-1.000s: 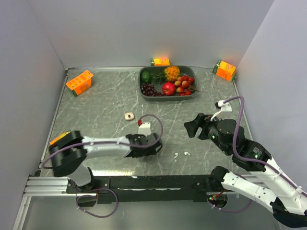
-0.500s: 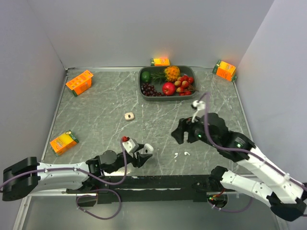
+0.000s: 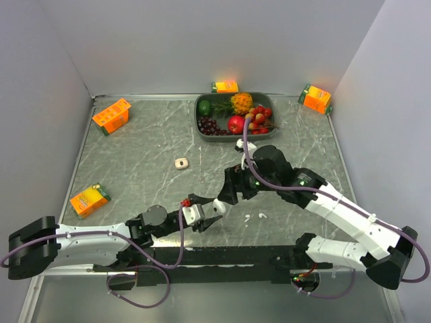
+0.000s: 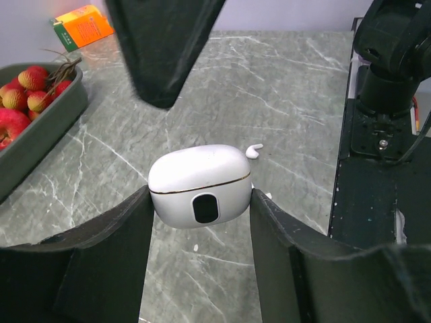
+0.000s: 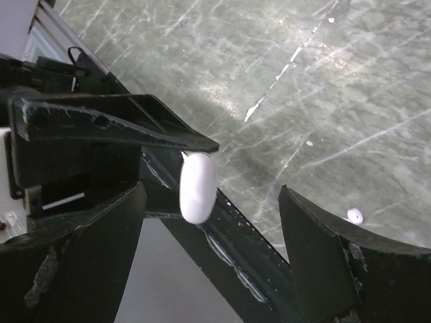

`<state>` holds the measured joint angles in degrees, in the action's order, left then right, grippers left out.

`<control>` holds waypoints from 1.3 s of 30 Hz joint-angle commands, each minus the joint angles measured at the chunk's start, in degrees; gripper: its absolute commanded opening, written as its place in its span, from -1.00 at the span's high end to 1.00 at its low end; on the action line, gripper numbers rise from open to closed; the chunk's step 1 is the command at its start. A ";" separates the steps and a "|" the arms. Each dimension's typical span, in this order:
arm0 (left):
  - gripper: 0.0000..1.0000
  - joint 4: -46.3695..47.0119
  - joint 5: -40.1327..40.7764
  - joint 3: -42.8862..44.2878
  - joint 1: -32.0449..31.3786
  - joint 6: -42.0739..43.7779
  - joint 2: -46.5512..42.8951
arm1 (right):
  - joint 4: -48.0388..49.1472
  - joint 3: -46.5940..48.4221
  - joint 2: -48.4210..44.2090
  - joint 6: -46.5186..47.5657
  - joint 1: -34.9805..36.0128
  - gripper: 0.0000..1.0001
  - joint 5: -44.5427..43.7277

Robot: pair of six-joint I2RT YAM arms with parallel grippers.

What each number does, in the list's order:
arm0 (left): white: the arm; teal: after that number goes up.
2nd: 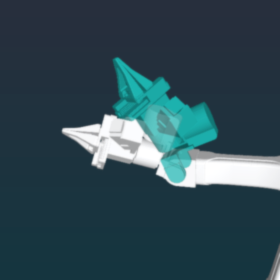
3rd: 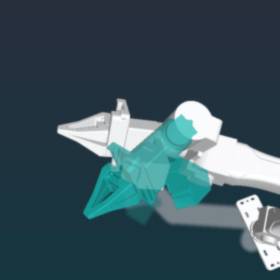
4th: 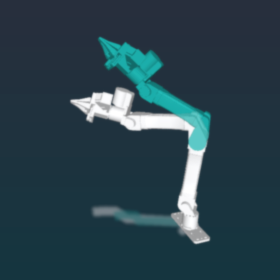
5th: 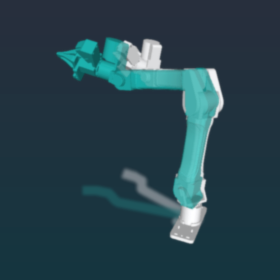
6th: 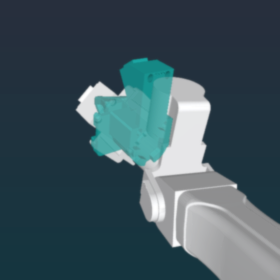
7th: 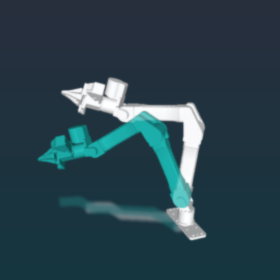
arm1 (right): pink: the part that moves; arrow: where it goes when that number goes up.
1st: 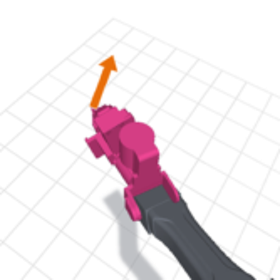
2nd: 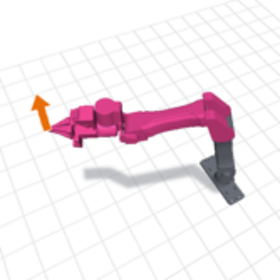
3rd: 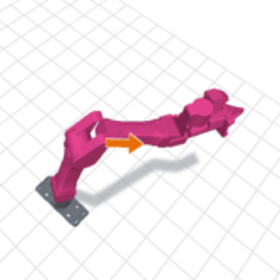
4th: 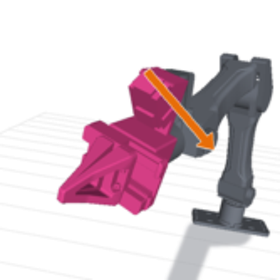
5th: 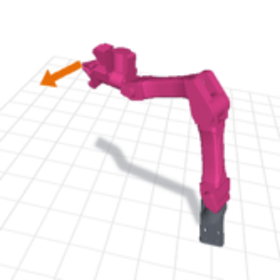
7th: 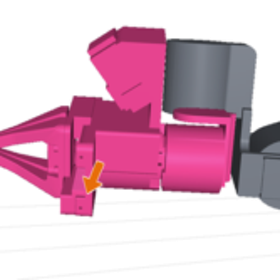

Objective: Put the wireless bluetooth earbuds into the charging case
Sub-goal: Pick up the charging case at the center of the board.

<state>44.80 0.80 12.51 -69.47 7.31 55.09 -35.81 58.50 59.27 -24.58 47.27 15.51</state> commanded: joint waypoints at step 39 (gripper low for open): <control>0.98 -4.54 1.22 2.25 0.30 3.68 -6.75 | -2.51 4.61 2.96 3.13 3.71 -0.64 -6.28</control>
<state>38.57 0.51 15.09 -69.38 10.85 49.71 -36.91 60.75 63.88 -22.02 51.00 11.20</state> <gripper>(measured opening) 0.579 0.817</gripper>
